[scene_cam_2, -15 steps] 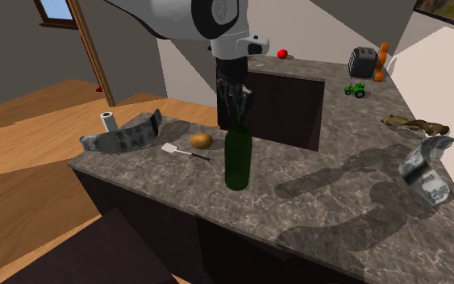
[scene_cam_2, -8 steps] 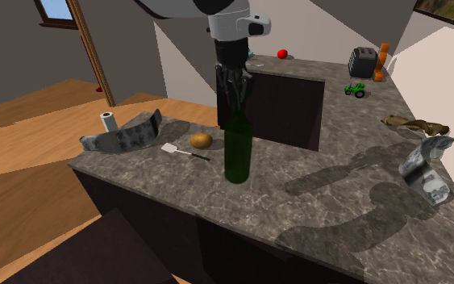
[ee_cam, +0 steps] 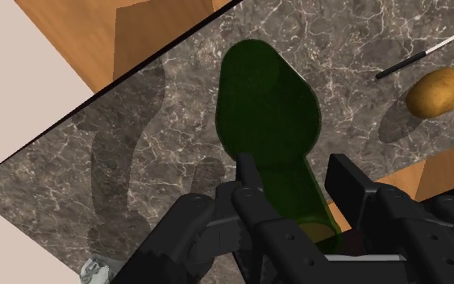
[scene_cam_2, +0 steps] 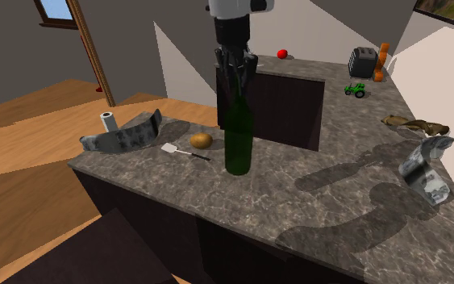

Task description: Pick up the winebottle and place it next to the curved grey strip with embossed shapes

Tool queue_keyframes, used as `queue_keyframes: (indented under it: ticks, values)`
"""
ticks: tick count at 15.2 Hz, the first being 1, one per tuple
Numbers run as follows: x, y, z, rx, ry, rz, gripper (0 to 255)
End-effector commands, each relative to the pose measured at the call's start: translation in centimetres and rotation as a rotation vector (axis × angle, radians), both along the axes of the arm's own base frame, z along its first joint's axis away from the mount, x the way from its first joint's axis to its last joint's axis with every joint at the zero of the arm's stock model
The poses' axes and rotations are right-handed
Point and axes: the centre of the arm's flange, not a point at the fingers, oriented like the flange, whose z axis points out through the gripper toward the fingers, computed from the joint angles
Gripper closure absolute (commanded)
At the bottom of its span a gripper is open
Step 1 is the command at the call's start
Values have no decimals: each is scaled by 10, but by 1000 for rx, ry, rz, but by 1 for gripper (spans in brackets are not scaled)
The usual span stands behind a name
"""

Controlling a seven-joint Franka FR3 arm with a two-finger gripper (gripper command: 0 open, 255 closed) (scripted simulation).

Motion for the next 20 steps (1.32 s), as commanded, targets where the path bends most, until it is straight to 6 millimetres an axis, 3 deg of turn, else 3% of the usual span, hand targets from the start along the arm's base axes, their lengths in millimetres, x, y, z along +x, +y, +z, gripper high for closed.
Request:
queue_keyframes:
  ticks: [1,20]
  values:
    - [1,1,11,0,0,0,255]
    - [1,1,111,0,0,0,255]
